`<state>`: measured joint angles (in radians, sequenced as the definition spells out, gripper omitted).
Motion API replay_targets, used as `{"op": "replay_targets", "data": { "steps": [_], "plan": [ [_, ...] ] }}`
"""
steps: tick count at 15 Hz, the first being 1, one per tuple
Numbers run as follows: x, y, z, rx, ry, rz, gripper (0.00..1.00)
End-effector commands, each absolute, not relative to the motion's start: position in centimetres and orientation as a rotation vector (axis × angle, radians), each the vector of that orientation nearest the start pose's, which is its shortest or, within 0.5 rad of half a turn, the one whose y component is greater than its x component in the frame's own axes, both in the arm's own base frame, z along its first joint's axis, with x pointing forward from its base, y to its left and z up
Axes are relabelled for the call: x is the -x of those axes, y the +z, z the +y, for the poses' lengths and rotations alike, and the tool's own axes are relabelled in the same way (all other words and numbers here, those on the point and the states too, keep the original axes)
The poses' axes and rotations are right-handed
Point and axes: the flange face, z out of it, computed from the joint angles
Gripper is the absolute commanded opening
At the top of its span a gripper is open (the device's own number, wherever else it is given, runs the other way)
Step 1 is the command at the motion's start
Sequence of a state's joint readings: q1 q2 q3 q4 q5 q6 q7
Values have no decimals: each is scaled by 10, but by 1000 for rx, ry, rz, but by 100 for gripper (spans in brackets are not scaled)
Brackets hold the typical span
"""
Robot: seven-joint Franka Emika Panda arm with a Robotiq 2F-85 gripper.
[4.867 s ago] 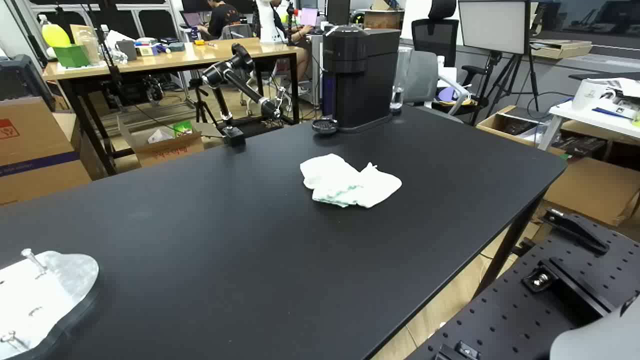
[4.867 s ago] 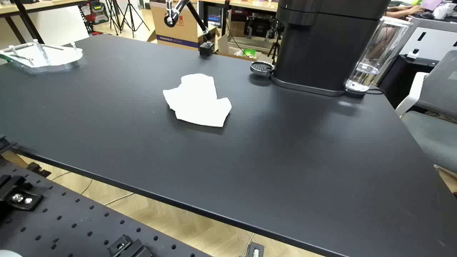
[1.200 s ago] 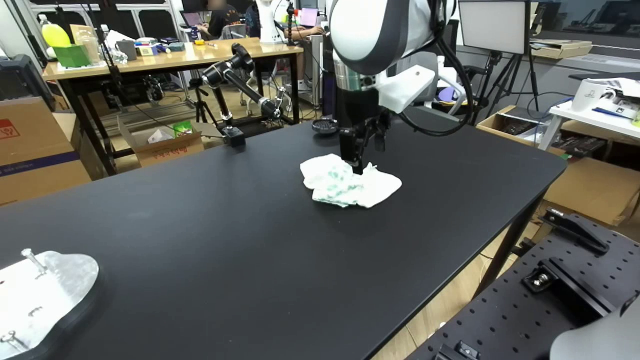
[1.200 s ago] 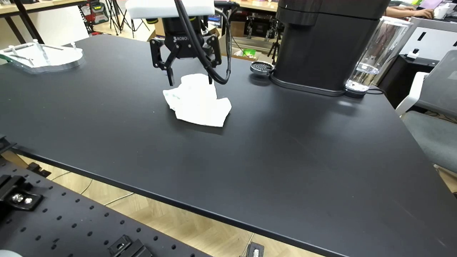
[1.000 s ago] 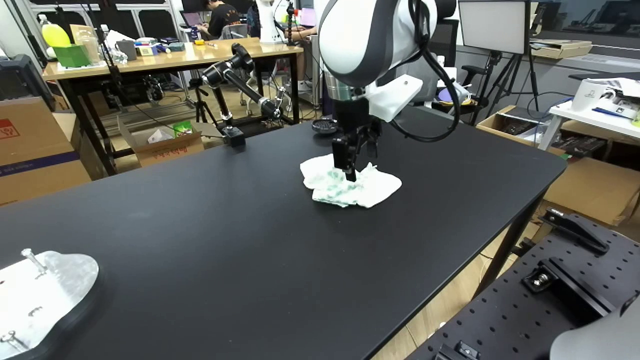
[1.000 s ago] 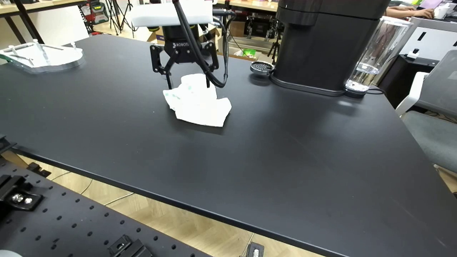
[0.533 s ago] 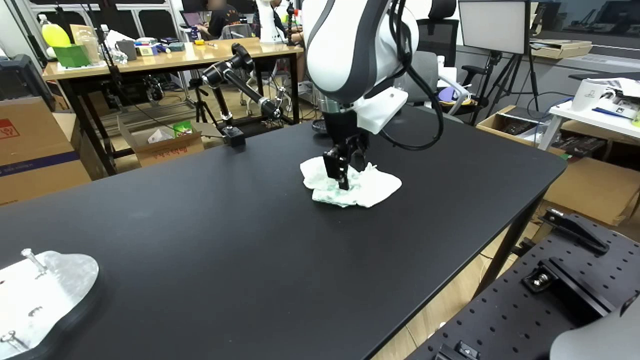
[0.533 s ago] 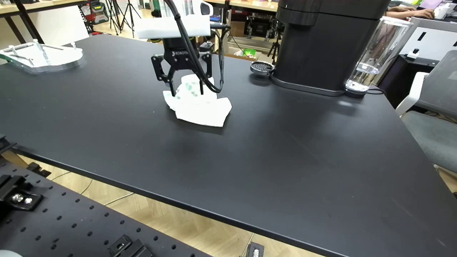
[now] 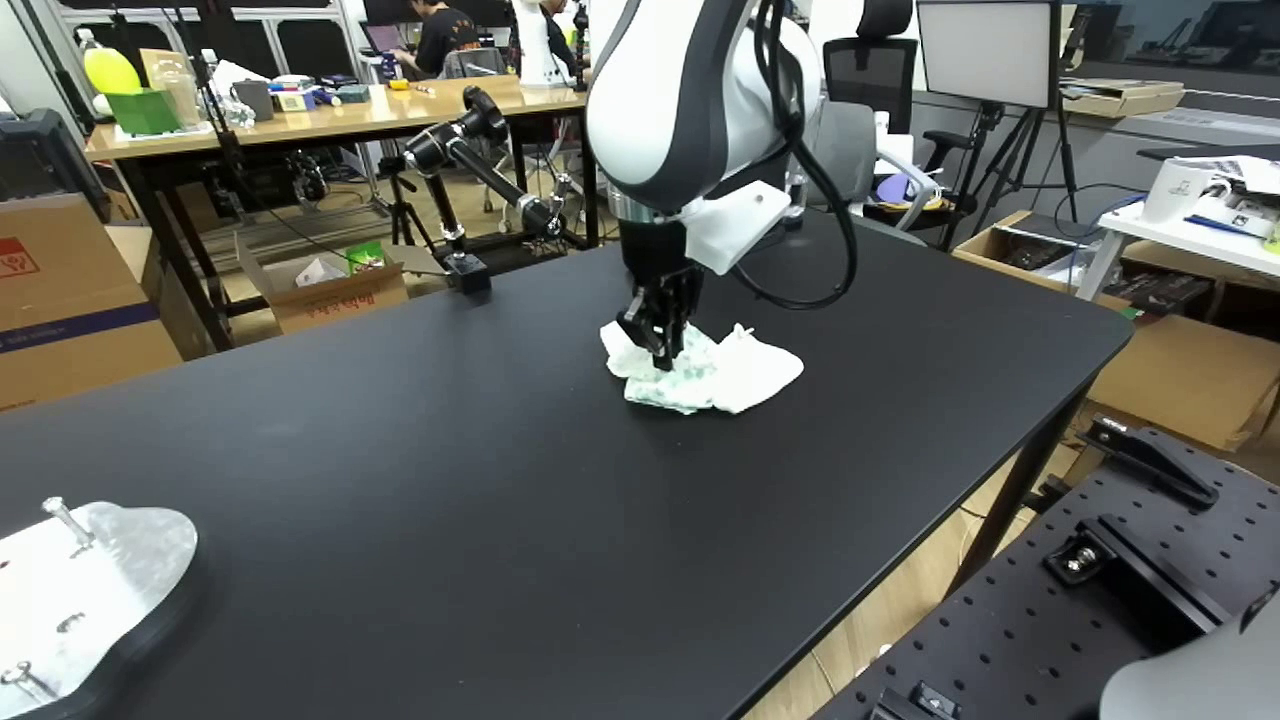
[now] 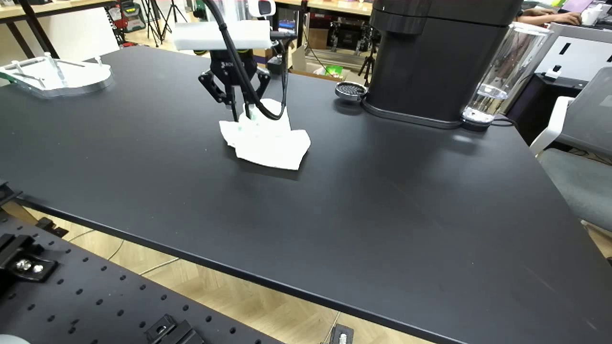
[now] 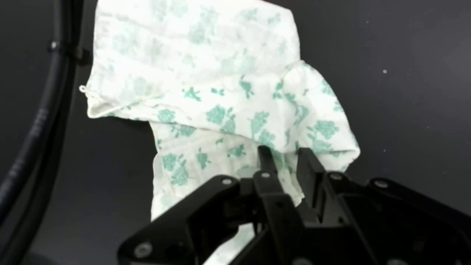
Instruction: Hang up the cloth on the stand
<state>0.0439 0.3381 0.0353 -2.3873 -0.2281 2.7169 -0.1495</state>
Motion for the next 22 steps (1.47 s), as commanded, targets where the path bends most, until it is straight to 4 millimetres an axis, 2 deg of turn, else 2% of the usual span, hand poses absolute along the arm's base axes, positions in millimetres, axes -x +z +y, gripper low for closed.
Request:
{"op": "replay_targets", "data": {
  "steps": [1,6,8,12,14,18,22],
  "plan": [
    [-496,185,47,3121,-10,-657,0],
    [-501,190,33,3113,-22,-583,0],
    [-503,198,25,3122,-43,-547,0],
    [-510,226,17,3151,-124,-524,0],
    [-507,236,19,3157,-113,-536,28],
    [-501,239,22,3137,-61,-532,53],
    [-486,227,23,3122,28,-536,81]
  ]
}}
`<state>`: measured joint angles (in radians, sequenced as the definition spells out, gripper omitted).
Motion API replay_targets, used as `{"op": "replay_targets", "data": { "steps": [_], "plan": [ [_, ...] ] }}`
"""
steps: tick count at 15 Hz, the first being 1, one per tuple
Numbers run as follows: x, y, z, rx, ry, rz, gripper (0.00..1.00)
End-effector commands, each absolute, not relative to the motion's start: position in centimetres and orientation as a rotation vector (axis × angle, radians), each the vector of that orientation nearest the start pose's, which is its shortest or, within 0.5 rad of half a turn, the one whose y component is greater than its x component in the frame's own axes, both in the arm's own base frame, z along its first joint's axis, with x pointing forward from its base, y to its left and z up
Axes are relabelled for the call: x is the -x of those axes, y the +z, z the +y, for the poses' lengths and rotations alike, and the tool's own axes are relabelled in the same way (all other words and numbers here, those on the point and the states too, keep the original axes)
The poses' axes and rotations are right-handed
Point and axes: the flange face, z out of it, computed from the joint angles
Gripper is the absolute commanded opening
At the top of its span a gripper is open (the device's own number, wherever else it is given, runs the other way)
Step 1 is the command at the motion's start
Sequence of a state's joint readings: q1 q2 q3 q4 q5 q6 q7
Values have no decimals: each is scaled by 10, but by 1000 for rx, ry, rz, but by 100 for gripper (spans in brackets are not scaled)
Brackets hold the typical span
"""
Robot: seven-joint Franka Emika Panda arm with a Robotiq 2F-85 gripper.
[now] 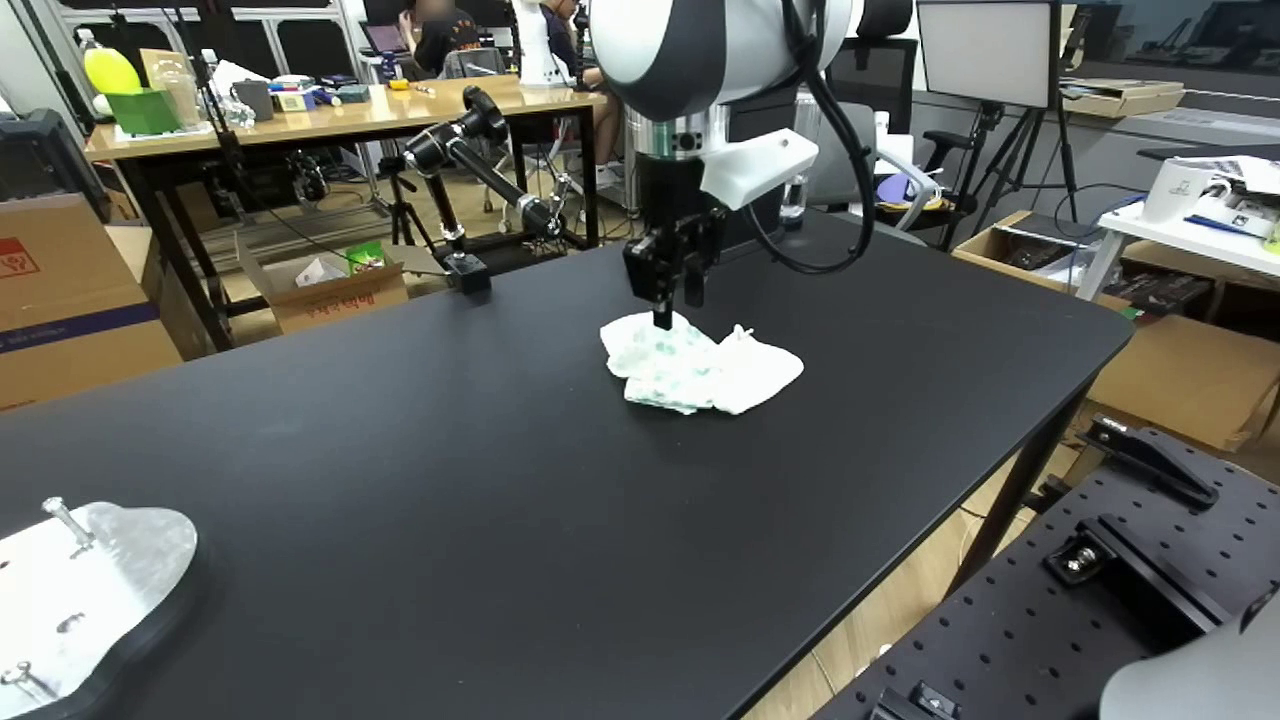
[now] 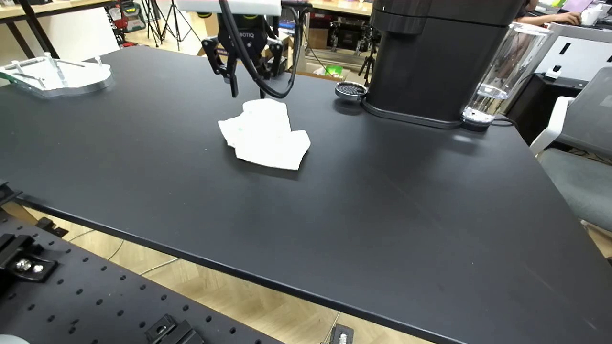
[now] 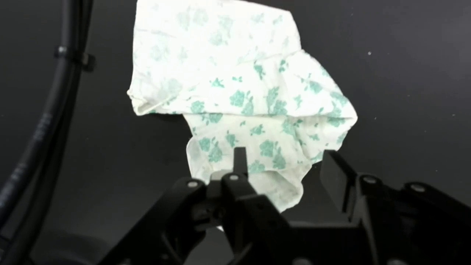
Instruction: Hang up the cloth on the stand
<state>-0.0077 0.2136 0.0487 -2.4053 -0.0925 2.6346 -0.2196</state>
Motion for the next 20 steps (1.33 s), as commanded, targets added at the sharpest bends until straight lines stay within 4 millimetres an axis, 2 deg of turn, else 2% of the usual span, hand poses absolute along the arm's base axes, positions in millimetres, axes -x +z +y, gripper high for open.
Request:
{"op": "replay_targets", "data": {
  "steps": [1,2,4,8,14,15,16,20],
  "plan": [
    [-481,222,23,3118,48,-539,87],
    [-478,219,23,3118,65,-541,95],
    [-472,210,21,3124,91,-542,100],
    [-469,199,18,3134,111,-539,100],
    [-474,183,12,3144,98,-561,100],
    [-475,181,11,3144,91,-563,75],
    [-476,178,10,3145,84,-569,75],
    [-480,169,8,3144,66,-575,45]
  ]
}}
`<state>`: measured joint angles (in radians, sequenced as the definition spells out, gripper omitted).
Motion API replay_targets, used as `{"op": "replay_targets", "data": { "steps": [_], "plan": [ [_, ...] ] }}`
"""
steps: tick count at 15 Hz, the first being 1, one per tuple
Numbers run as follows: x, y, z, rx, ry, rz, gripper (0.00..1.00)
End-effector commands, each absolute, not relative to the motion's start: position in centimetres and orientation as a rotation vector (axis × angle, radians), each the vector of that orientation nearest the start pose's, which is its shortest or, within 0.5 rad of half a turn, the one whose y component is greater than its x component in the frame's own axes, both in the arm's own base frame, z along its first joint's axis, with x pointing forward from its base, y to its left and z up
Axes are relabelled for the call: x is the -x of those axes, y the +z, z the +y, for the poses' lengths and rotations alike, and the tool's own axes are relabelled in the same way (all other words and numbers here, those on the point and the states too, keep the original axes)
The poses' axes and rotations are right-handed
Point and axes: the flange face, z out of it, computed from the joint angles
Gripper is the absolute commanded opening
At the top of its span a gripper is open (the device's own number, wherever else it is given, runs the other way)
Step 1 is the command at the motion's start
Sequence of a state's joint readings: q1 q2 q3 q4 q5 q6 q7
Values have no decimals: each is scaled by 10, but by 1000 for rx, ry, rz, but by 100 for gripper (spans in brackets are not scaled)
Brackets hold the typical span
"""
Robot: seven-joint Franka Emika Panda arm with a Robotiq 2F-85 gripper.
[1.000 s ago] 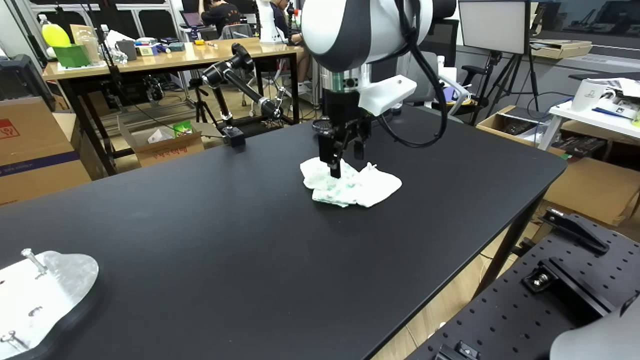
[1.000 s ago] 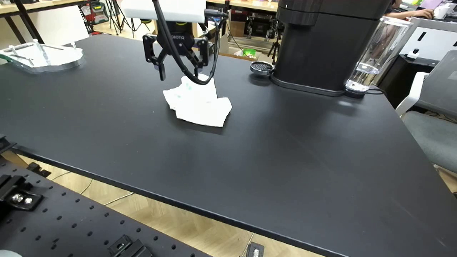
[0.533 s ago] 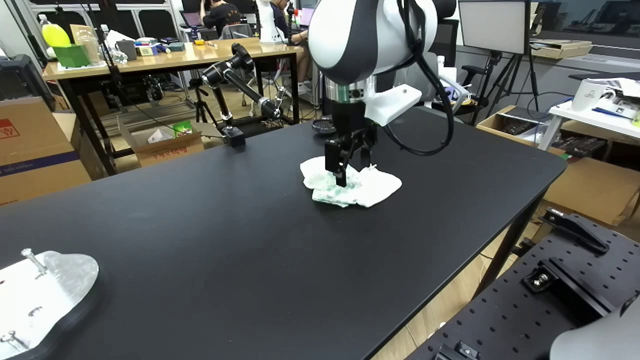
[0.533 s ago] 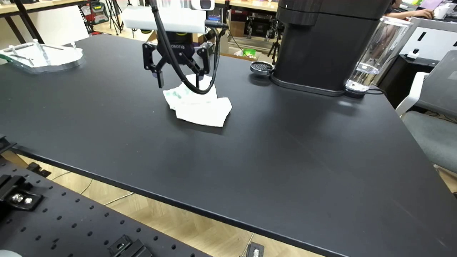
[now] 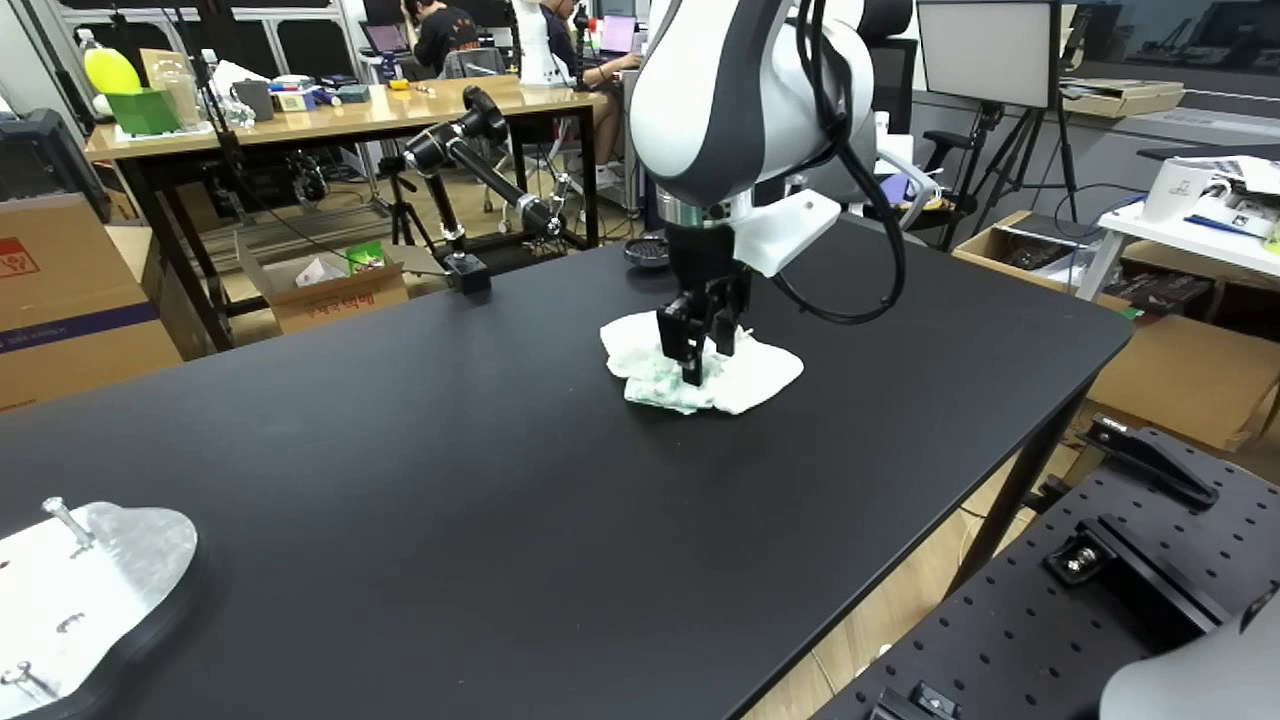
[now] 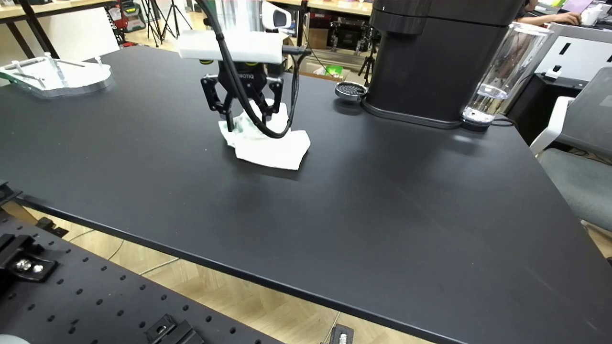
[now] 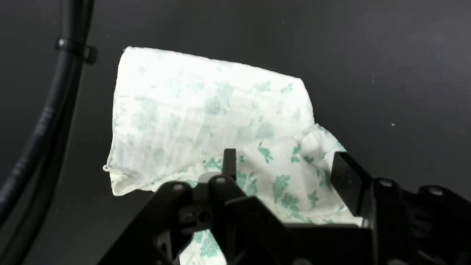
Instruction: Hang up the cloth on the stand
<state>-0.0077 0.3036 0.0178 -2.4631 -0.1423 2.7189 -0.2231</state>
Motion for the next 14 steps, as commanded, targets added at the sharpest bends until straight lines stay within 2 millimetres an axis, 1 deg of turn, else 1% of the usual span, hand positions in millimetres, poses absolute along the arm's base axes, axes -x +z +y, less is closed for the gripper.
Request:
{"op": "replay_targets", "data": {
  "steps": [1,2,6,7,9,11,13,14],
  "plan": [
    [-481,169,7,3143,62,-575,39],
    [-482,169,7,3144,52,-572,31],
    [-484,176,6,3147,32,-564,5],
    [-485,180,6,3149,29,-556,0],
    [-488,191,6,3152,25,-530,0],
    [-495,212,5,3166,15,-496,1],
    [-504,242,4,3175,15,-451,1],
    [-510,262,5,3183,10,-431,1]
  ]
}}
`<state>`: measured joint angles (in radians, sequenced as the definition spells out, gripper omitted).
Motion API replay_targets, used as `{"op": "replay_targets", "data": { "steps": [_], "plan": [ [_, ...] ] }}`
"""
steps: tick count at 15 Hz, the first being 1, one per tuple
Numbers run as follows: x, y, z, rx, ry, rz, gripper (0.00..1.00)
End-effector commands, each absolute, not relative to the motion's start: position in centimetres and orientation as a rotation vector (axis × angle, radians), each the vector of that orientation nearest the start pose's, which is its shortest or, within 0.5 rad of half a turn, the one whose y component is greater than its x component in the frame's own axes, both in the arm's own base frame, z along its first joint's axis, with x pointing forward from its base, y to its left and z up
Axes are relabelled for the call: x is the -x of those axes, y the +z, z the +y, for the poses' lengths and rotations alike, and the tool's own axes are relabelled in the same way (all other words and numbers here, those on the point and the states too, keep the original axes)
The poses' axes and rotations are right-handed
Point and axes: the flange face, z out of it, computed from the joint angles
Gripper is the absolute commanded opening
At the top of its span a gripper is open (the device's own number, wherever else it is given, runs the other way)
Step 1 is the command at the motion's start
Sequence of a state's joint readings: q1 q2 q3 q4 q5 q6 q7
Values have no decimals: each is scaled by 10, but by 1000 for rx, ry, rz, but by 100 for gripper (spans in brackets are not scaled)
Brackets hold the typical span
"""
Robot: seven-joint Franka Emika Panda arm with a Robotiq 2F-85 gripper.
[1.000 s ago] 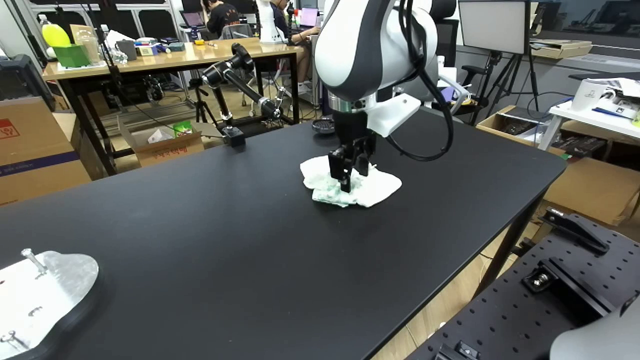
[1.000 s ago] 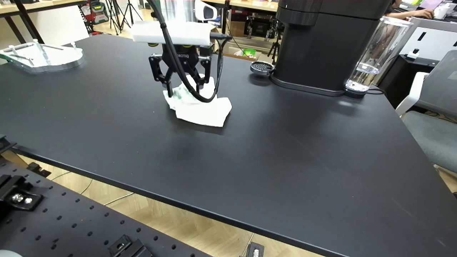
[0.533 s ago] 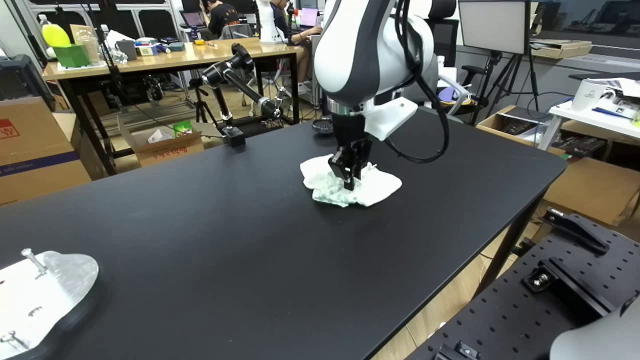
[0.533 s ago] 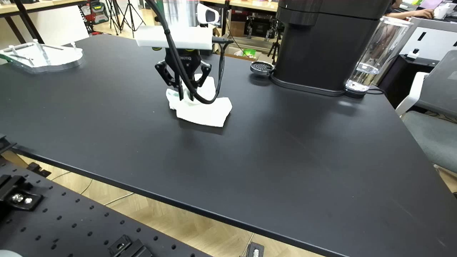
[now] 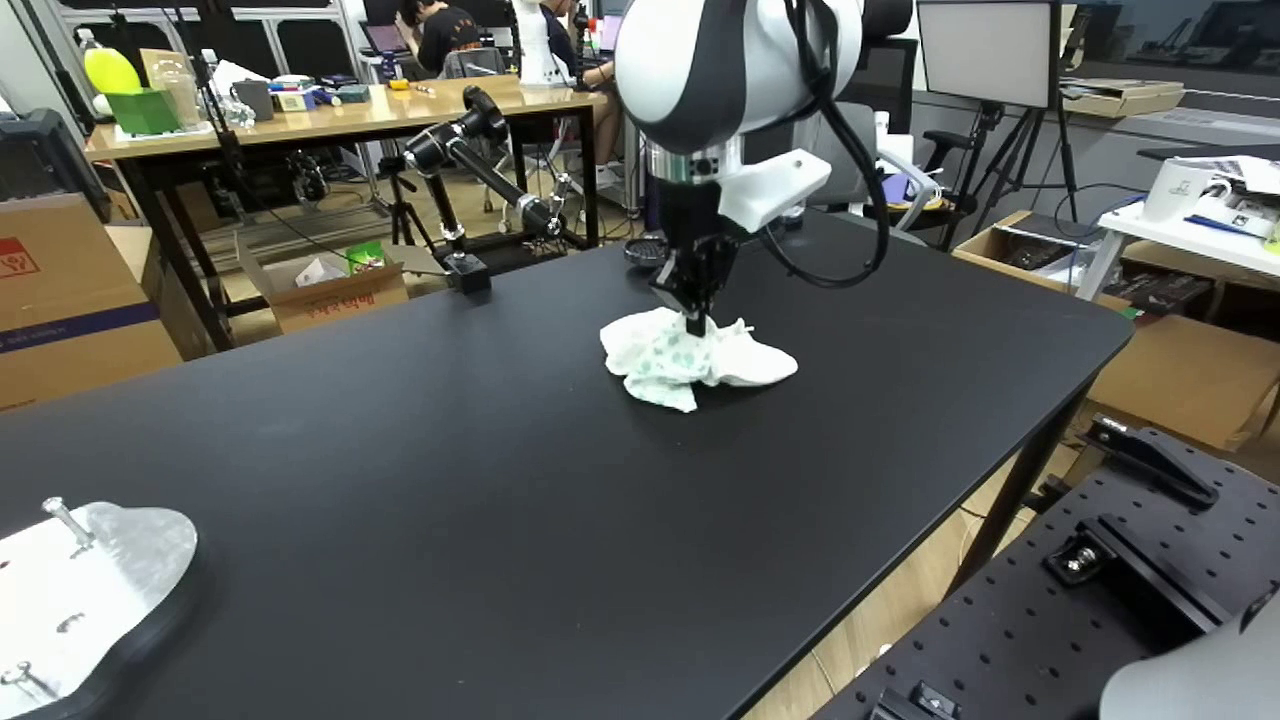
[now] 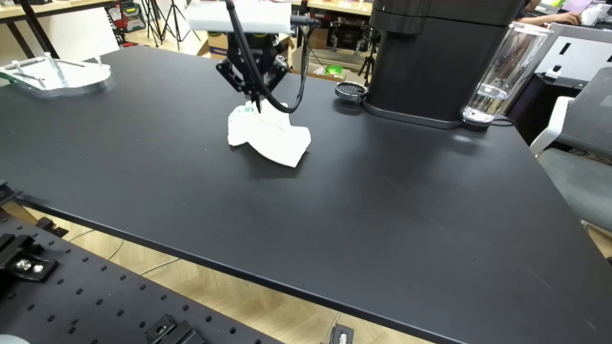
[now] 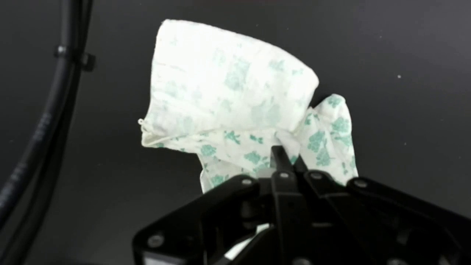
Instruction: Hang up the cloth on the stand
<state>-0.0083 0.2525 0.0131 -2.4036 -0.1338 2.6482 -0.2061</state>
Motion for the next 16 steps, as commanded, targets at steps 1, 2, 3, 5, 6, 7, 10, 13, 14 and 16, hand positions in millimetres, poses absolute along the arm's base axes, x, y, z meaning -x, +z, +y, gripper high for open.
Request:
{"op": "replay_targets", "data": {
  "steps": [1,2,3,5,6,7,10,13,14,16],
  "plan": [
    [-516,281,6,3186,10,-417,1],
    [-523,304,8,3193,-3,-406,1],
    [-529,325,10,3196,-5,-395,1],
    [-544,369,18,3209,-1,-378,1],
    [-551,391,24,3210,13,-374,1],
    [-558,410,30,3215,27,-367,1],
    [-580,458,52,3232,43,-350,1],
    [-598,488,78,3239,13,-343,1],
    [-604,495,86,3240,1,-342,1],
    [-617,504,103,3237,-19,-347,1]
  ]
}}
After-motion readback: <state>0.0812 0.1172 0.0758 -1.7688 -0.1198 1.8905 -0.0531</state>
